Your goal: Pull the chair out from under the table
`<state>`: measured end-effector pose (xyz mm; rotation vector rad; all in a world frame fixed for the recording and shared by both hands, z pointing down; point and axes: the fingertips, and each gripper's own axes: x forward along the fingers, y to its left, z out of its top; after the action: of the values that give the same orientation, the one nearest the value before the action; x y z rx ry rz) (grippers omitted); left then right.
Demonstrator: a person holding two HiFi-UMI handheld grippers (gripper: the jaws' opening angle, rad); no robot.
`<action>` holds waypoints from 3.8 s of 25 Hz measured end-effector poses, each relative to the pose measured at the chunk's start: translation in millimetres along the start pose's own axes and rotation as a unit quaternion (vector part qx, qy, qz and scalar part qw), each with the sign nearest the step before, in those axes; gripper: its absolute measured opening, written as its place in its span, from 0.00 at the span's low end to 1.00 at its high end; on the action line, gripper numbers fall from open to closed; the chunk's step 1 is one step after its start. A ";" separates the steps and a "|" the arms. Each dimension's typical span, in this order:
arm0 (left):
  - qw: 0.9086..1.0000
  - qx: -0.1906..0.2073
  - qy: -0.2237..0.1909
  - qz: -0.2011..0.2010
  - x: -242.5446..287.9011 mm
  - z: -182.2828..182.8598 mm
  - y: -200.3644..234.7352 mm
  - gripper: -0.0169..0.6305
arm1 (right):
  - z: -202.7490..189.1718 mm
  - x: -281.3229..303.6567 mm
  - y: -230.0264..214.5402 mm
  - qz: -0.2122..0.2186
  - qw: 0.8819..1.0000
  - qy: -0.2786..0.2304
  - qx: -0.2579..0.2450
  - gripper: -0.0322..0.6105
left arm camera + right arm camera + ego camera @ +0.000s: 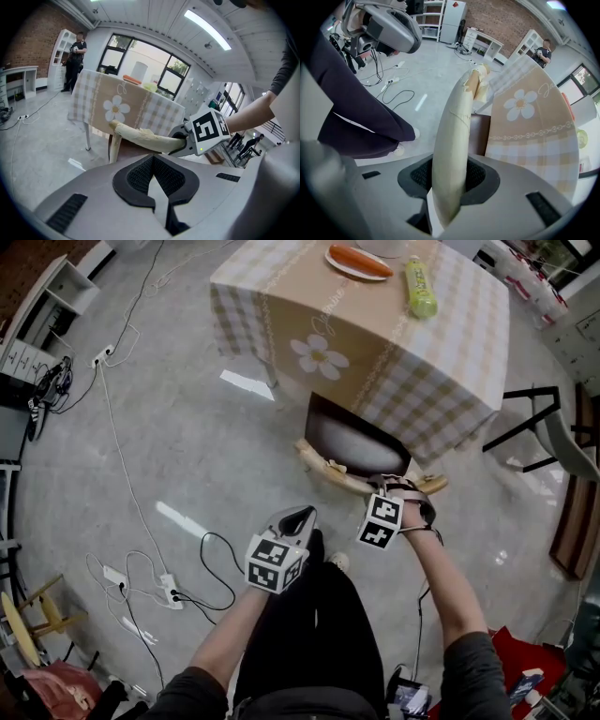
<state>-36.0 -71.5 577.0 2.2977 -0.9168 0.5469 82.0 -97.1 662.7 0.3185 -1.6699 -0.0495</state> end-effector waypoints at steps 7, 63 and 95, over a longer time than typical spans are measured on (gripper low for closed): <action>1.000 -0.005 -0.003 0.007 -5.5 -5.5 -7.2 0.04 | 0.6 -3.7 10.0 -0.001 1.000 0.000 -0.003 0.23; 0.999 -0.003 -0.022 0.029 -35.8 -46.2 -56.3 0.04 | 4.3 -20.6 106.9 0.003 0.999 0.011 -0.041 0.23; 1.000 0.015 -0.017 0.022 -79.7 -76.8 -63.2 0.04 | 16.6 -30.8 163.3 0.000 0.999 0.020 -0.044 0.23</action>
<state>-55.9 53.9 564.9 2.3242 -0.9839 0.5452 39.4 64.3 666.4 0.2511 -1.6220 -0.1156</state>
